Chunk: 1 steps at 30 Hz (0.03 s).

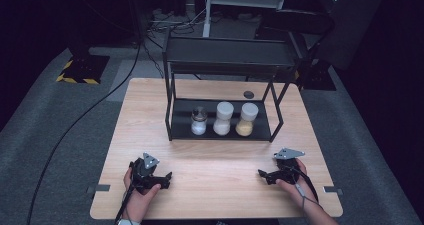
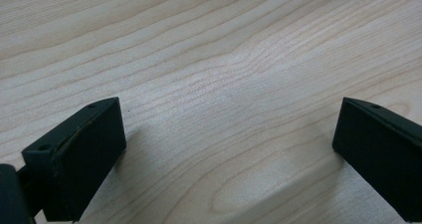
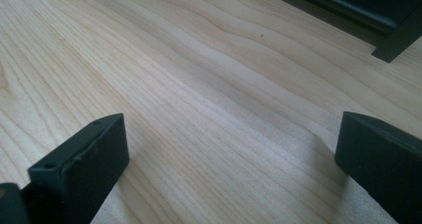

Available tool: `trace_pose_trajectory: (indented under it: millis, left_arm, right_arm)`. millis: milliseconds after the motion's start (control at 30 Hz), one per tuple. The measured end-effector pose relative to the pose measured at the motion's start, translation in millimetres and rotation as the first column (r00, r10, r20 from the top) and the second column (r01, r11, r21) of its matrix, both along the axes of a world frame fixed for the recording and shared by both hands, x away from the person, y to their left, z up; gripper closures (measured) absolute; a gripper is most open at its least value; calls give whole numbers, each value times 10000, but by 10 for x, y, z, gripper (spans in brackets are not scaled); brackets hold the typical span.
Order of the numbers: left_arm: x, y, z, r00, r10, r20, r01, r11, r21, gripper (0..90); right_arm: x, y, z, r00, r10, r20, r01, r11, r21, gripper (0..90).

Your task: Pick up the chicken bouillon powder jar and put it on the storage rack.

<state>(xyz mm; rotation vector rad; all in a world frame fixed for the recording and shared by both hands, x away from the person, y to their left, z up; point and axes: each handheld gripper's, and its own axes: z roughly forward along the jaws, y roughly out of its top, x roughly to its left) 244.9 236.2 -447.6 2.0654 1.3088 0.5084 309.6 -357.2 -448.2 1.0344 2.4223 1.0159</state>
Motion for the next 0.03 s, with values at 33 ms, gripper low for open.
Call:
trace_pose_trajectory:
  millis: [33]
  left_arm:
    - [-2, -1, -1, 10000, 14, 9, -14, 10000, -7, 3]
  right_arm:
    - [1, 1, 0, 10000, -12, -13, 12, 10000, 12, 0]
